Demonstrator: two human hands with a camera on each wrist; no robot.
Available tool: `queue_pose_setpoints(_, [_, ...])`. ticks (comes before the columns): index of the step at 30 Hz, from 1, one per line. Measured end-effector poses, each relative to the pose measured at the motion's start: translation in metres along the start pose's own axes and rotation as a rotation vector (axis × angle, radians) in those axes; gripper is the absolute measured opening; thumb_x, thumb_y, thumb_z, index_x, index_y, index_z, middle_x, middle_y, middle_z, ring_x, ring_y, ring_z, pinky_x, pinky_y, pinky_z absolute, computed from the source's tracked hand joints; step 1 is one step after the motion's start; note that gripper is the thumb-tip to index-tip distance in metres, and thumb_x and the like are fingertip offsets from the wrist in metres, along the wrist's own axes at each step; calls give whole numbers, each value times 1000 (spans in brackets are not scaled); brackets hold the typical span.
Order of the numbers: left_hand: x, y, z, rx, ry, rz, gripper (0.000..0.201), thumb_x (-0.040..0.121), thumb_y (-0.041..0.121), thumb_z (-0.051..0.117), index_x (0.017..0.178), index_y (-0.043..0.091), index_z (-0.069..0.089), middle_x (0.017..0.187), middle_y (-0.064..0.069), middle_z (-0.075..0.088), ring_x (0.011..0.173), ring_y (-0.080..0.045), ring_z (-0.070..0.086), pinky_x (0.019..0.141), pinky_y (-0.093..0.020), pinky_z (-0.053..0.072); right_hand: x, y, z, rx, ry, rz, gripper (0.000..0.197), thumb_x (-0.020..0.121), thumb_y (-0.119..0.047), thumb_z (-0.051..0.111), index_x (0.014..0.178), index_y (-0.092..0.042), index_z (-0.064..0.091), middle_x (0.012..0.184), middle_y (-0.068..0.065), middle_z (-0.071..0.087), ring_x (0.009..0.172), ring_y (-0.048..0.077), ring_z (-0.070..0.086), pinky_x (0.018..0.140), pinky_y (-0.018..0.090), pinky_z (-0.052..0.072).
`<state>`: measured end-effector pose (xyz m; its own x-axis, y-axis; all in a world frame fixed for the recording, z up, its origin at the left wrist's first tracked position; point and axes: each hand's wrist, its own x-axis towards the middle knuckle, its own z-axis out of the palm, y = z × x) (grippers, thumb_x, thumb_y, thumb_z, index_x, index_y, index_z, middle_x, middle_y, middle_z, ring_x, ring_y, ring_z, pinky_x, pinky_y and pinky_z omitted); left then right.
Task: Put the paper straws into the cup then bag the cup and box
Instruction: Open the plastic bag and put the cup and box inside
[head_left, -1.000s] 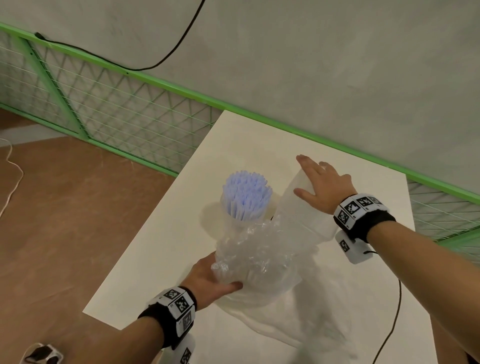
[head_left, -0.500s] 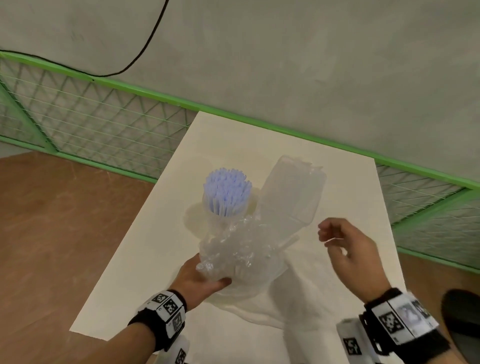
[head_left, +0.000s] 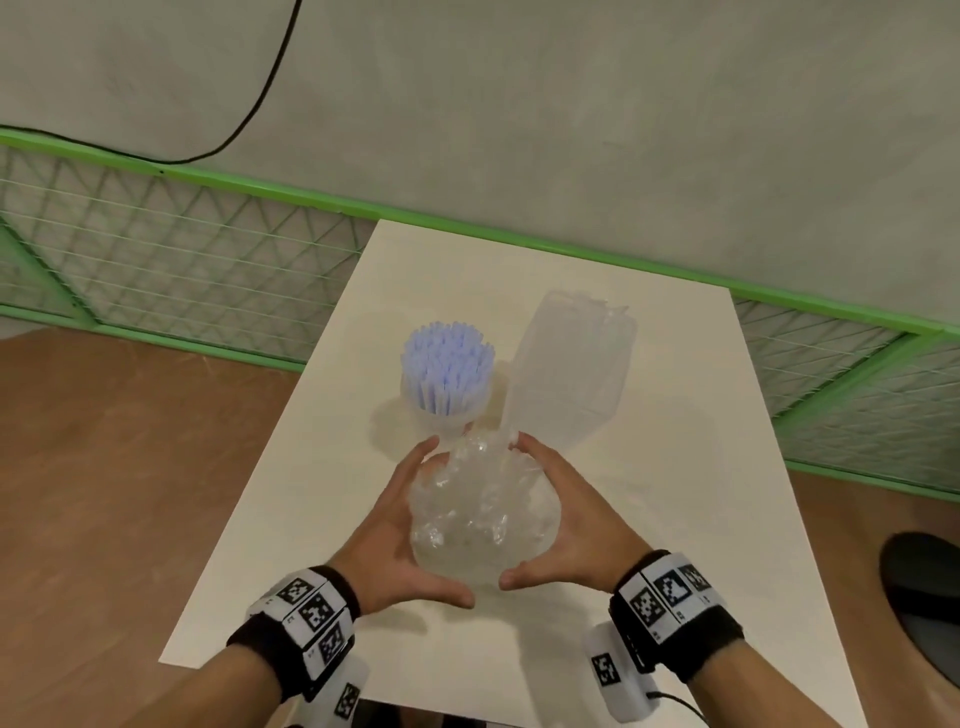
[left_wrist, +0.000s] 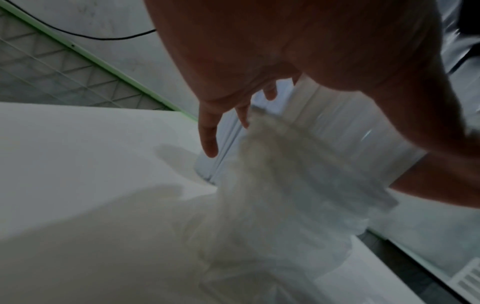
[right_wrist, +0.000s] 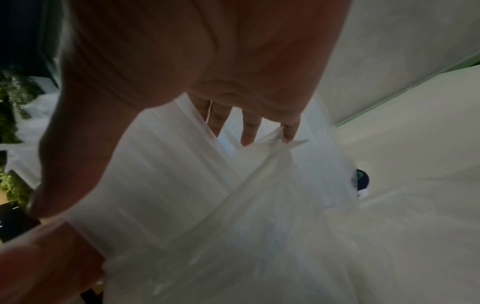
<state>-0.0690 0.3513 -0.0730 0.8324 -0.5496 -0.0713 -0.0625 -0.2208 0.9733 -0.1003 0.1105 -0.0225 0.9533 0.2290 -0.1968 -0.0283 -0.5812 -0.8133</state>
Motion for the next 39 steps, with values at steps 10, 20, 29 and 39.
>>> queue_pose_setpoints(10, [10, 2, 4, -151, 75, -38, 112, 46, 29, 98, 141, 30, 39, 135, 3, 58, 127, -11, 55, 107, -35, 46, 18, -17, 16, 65, 45, -42, 121, 46, -32, 97, 140, -48, 23, 136, -18, 43, 129, 9, 46, 108, 47, 39])
queue_pose_setpoints(20, [21, 6, 11, -289, 127, -54, 99, 57, -7, 90, 137, 24, 41, 121, 2, 67, 114, -12, 65, 88, -21, 54, 24, -21, 12, 175, 131, -48, 98, 52, -14, 97, 131, -32, 41, 119, -15, 59, 112, 5, 60, 93, 20, 49])
queue_pose_setpoints(29, [27, -5, 14, -320, 128, -97, 93, 59, 1, 92, 138, 12, 44, 121, -6, 69, 113, -19, 67, 88, -21, 53, 26, -18, 17, 190, 175, -27, 97, 52, -21, 96, 130, -37, 41, 118, -17, 61, 112, 3, 59, 95, 22, 48])
queue_pose_setpoints(39, [21, -8, 16, -296, 188, -145, 100, 51, 13, 98, 136, 17, 46, 122, -7, 68, 114, -20, 66, 100, -40, 53, 18, -15, 7, -20, 110, 10, 136, 42, -51, 95, 145, -51, 6, 152, -26, 15, 141, -3, 17, 117, 49, 22])
